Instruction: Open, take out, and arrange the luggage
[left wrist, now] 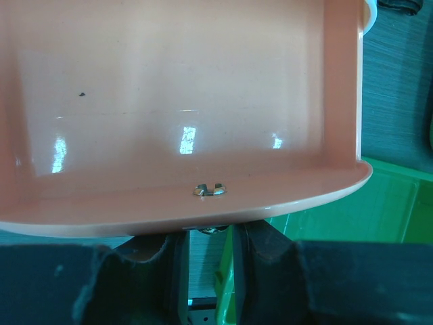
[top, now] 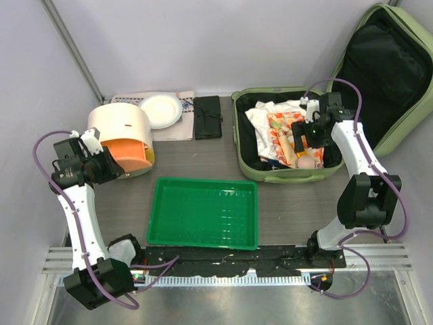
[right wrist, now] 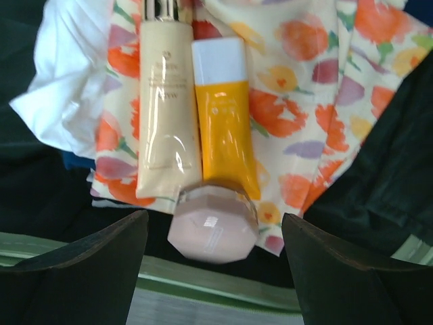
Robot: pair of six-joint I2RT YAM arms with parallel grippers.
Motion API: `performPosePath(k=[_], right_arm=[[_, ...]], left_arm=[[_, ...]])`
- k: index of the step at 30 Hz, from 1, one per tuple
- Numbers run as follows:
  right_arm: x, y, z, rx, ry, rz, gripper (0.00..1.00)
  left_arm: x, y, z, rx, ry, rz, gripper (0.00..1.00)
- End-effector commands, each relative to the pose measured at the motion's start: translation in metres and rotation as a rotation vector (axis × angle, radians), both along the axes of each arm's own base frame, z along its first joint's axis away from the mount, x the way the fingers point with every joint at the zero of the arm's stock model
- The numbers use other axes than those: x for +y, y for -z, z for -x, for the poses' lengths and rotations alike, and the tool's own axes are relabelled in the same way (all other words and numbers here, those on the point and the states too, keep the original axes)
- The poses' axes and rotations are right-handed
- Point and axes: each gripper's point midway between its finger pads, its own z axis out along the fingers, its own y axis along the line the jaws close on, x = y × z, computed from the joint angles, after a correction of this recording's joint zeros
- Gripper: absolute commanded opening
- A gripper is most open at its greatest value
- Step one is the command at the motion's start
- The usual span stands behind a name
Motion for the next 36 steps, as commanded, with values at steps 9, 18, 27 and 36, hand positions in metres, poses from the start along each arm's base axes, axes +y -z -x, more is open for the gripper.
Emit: performPosePath(k=[9,18,27,36], right_arm=[[-0.012,0.022,0.016,0.047,0.056,0.032,0.87],[0.006,0.032,0.029,0.121,0.022,-0.015,0.8],[-0.006,0.045,0.029,0.143,0.053,0.05,0.79],[0.0,0.017,0.01,0.042,0.037,0.014,0.36]], left_arm=[[-0.017,0.001,0.006,0.009,0.128,0.033,0.0],[-0.015,0.0,0.004,0.005,0.094,0.04,0.0],[-0.015,-0.003,0.005,-0.017,0.09,0.022,0.0],[-0.014,-0.002,0.005,-0.019,0.091,0.018,0.0]])
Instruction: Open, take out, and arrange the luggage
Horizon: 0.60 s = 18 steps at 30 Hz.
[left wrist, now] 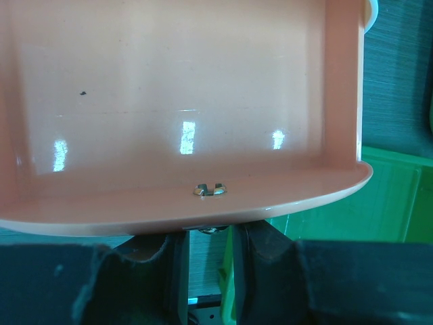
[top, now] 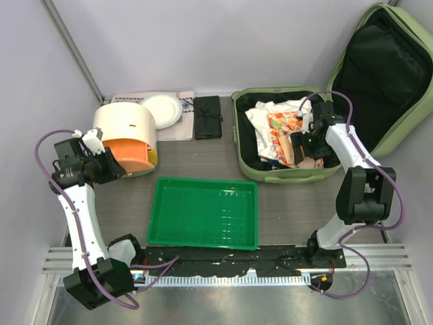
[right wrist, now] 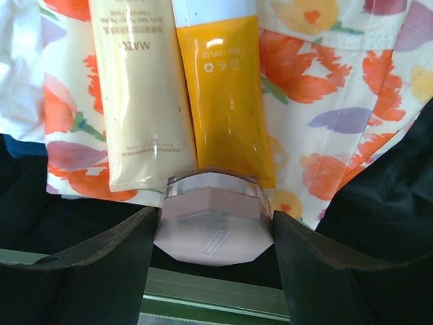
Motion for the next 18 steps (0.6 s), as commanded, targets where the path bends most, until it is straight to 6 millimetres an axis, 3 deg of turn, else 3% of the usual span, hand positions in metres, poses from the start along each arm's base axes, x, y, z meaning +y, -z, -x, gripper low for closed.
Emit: performPosePath(k=[1,5,7,10,11,16,17,18], right_arm=[[0.012,-0.039,-0.027,-0.137,-0.012,-0.059,0.34],[0.042,-0.081,-0.05,-0.265,-0.064,-0.188,0.29],[0.072,-0.105,-0.061,-0.327,-0.12,-0.261,0.25],[0.129,-0.144,-0.072,-0.409,-0.218,-0.403,0.25],[0.158,-0.156,-0.077,-0.452,-0.279,-0.448,0.25],[0.262,-0.215,-0.082,-0.585,-0.396,-0.697,0.24],[0.28,-0.225,-0.084,-0.618,-0.434,-0.738,0.24],[0.311,-0.22,-0.077,-0.593,-0.482,-0.77,0.24]], left_arm=[[-0.008,-0.002,0.004,-0.008,0.026,0.021,0.0],[-0.009,-0.003,0.005,-0.014,0.027,0.02,0.0],[-0.009,-0.003,0.005,-0.012,0.026,0.021,0.0],[-0.009,-0.004,0.005,-0.014,0.027,0.022,0.0],[-0.009,-0.004,0.005,-0.016,0.027,0.021,0.0],[-0.01,-0.004,0.005,-0.018,0.032,0.022,0.0],[-0.01,-0.005,0.005,-0.022,0.031,0.021,0.0],[-0.011,-0.005,0.005,-0.022,0.033,0.023,0.0]])
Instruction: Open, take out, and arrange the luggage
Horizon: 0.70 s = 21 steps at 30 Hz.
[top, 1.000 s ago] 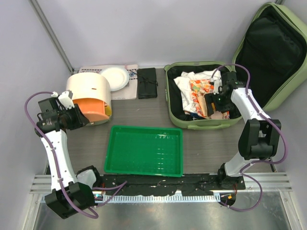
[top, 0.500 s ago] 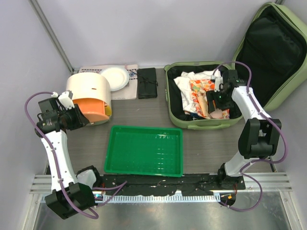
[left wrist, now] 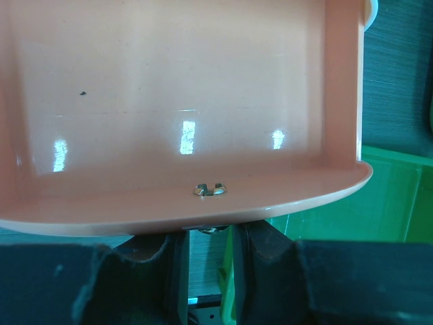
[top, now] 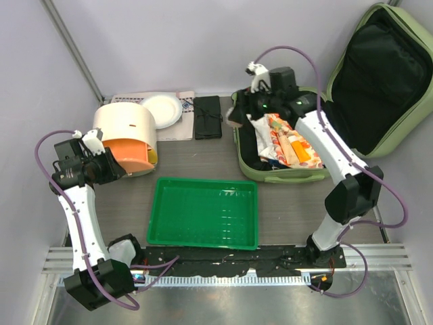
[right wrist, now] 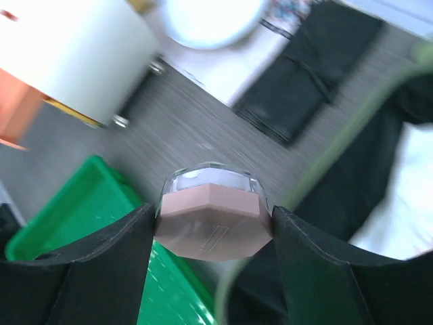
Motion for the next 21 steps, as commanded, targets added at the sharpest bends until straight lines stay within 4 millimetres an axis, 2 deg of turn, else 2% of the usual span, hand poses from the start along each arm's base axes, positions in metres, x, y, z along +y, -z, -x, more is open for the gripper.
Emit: performPosePath(k=[1,2,3,5,6,7,10,13,16,21], right_arm=[[0.103,-0.06,-0.001,-0.102,-0.163,-0.264,0.25],[0.12,-0.068,0.001,-0.122,-0.191,-0.292,0.24],[0.146,-0.061,0.011,-0.104,-0.238,-0.301,0.24],[0.174,-0.077,0.021,-0.14,-0.287,-0.343,0.24],[0.189,-0.068,0.022,-0.126,-0.304,-0.34,0.24],[0.209,-0.083,0.038,-0.15,-0.352,-0.363,0.24],[0.245,-0.09,0.051,-0.16,-0.406,-0.394,0.24],[0.273,-0.096,0.068,-0.159,-0.461,-0.427,0.24],[0.288,-0.097,0.078,-0.163,-0.491,-0.44,0.24],[0.313,-0.084,0.098,-0.144,-0.537,-0.44,0.25]], left_arm=[[-0.01,-0.005,0.004,-0.022,0.034,0.023,0.0],[-0.01,-0.006,0.004,-0.022,0.034,0.023,0.0],[-0.011,-0.005,0.005,-0.023,0.037,0.022,0.0],[-0.01,-0.005,0.004,-0.025,0.034,0.019,0.0],[-0.01,-0.005,0.004,-0.026,0.033,0.017,0.0],[-0.009,-0.005,0.004,-0.025,0.032,0.016,0.0],[-0.008,-0.004,0.004,-0.023,0.026,0.014,0.0],[-0.008,-0.005,0.004,-0.027,0.025,0.011,0.0],[-0.008,-0.005,0.005,-0.029,0.023,0.008,0.0],[-0.007,-0.004,0.004,-0.025,0.02,0.008,0.0]])
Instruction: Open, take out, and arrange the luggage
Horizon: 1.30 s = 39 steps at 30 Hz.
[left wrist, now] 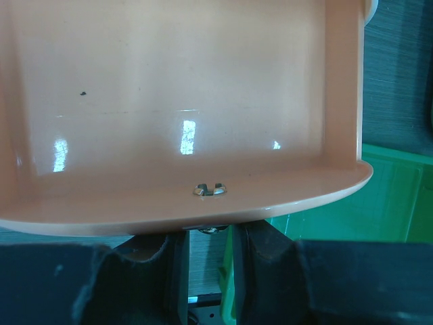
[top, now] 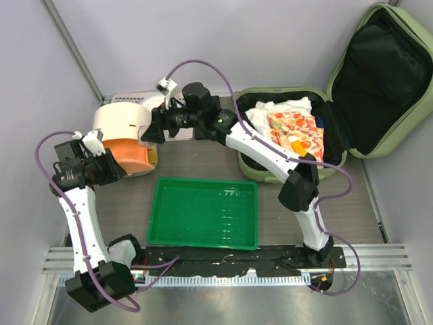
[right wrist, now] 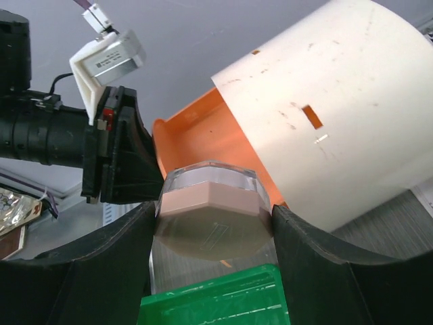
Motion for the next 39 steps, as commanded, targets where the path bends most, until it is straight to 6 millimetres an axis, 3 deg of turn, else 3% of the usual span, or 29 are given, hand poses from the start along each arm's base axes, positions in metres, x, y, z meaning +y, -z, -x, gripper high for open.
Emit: performPosePath(k=[1,3,12,26,27,31,33,39], right_arm=[[0.017,-0.034,0.008,-0.066,-0.024,-0.097,0.25],[0.027,-0.023,0.01,-0.072,-0.028,-0.082,0.25],[0.045,-0.01,-0.006,-0.137,0.077,-0.043,0.26],[0.06,0.004,0.017,-0.129,0.032,-0.024,0.3],[0.061,0.006,0.019,-0.127,0.029,-0.022,0.32],[0.063,0.006,0.022,-0.124,0.022,-0.021,0.62],[0.064,0.002,0.024,-0.126,0.016,-0.032,0.71],[0.065,-0.01,0.027,-0.137,0.002,-0.062,0.76]], left_arm=[[-0.006,-0.004,0.001,-0.021,0.023,0.012,0.0],[-0.006,-0.005,0.001,-0.023,0.024,0.01,0.0],[-0.007,-0.008,0.003,-0.039,0.022,0.003,0.0],[-0.007,-0.006,0.002,-0.038,0.026,0.003,0.0],[-0.007,-0.006,0.002,-0.038,0.026,0.003,0.0],[-0.007,-0.006,0.002,-0.039,0.024,0.003,0.0],[-0.007,-0.006,0.002,-0.039,0.024,0.003,0.0],[-0.006,-0.007,0.002,-0.043,0.023,0.0,0.0]])
